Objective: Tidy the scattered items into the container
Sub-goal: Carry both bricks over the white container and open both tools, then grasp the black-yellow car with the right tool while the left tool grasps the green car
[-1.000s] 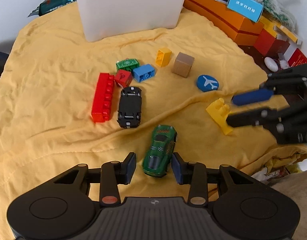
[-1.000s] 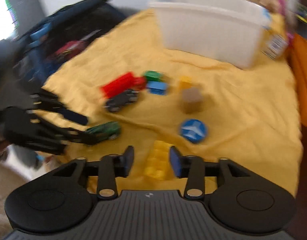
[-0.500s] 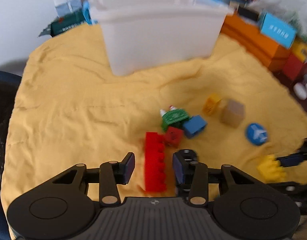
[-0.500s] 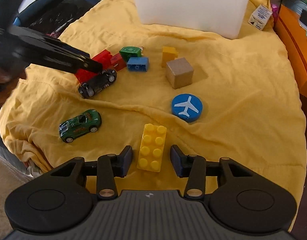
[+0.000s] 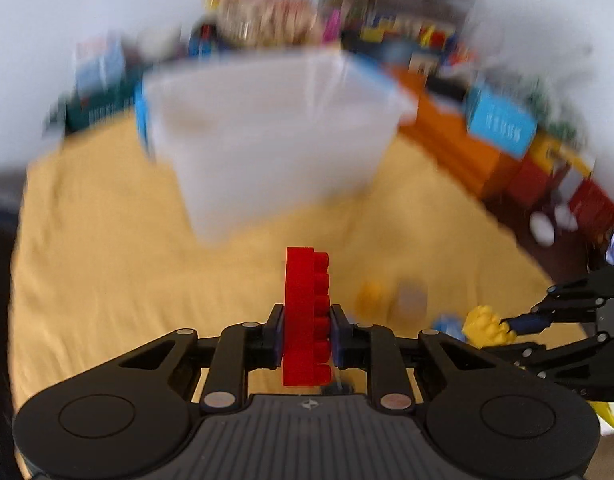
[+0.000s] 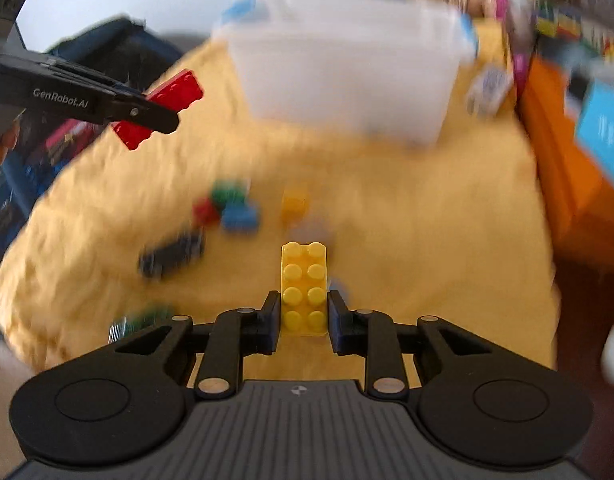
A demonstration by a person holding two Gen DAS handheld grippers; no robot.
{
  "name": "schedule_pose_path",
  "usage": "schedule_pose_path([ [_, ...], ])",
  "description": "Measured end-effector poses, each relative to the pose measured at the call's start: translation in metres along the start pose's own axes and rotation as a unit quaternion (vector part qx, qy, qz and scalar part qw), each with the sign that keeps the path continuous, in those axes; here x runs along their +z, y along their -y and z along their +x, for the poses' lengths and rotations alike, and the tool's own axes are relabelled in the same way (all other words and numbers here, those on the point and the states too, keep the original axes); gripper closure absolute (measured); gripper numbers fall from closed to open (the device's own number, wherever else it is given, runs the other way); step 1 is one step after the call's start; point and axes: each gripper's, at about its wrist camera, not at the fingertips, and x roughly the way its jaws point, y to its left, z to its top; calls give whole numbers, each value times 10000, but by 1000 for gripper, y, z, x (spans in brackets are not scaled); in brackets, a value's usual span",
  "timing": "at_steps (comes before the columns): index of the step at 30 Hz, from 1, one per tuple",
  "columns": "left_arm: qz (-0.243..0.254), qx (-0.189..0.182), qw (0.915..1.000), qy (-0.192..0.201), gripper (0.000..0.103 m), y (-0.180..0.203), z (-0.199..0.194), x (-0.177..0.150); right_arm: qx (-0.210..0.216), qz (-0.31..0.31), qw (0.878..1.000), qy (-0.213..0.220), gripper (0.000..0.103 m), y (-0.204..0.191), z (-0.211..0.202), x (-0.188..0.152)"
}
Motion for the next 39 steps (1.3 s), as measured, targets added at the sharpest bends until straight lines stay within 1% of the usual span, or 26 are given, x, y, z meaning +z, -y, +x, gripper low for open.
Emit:
schedule_pose_path([
  [3,21,41,9990,445,78,-5,-5,44,-125,-166,9980,603,76,12,-7,49],
  [5,86,191,9974,695,78,-7,-4,70,-213,-217,9943,1021,76,20,-11,87],
  [8,32,351,9956,869,78,-14,9,104,-382,-278,9893,1383,76,29,-6,135],
  [11,137,670,9942,833,78,-20,33,125,-455,-123,9902,1315,76,40,16,171],
  [13,162,832,9941,675,77,-25,52,132,-510,-48,9918,1173,76,45,35,188],
  [15,150,985,9938,484,75,-29,71,136,-629,7,9926,1039,74,49,54,194],
  [17,145,1068,9936,340,74,-31,83,135,-683,86,9946,777,74,54,72,199],
  [19,184,1107,9933,284,64,-29,86,132,-656,171,9951,725,73,57,77,197],
  [20,220,1113,9931,290,61,-28,86,131,-641,172,9950,744,72,58,76,196],
  [21,236,1146,9927,297,59,-27,84,129,-643,173,9948,771,69,59,73,194],
  [23,223,1225,9917,321,59,-26,77,128,-633,168,9939,890,69,59,64,193],
  [24,218,1258,9912,355,58,-24,72,126,-623,178,9932,966,68,59,58,191],
  [26,320,1374,9889,457,49,-18,59,120,-537,233,9918,1133,63,57,42,185],
  [27,424,1461,9871,503,41,-13,53,115,-450,221,9913,1218,56,55,33,179],
  [28,507,1539,9854,523,38,-8,47,109,-393,209,9907,1288,54,54,26,175],
  [29,570,1559,9847,525,38,-2,40,101,-360,188,9900,1354,54,51,19,169],
  [31,551,1477,9863,492,38,7,25,83,-299,72,9898,1391,54,45,6,152],
  [33,352,1261,9904,433,38,13,9,58,-252,66,9914,1286,53,39,-1,132],
  [34,252,1163,9922,373,37,15,4,44,-179,45,9930,1167,51,35,-2,120],
  [37,82,1022,9947,-18,37,22,0,-5,-22,-38,9970,776,51,26,0,81],
  [39,-41,846,9958,-362,37,27,6,-37,68,-76,9993,355,53,21,9,55],
])
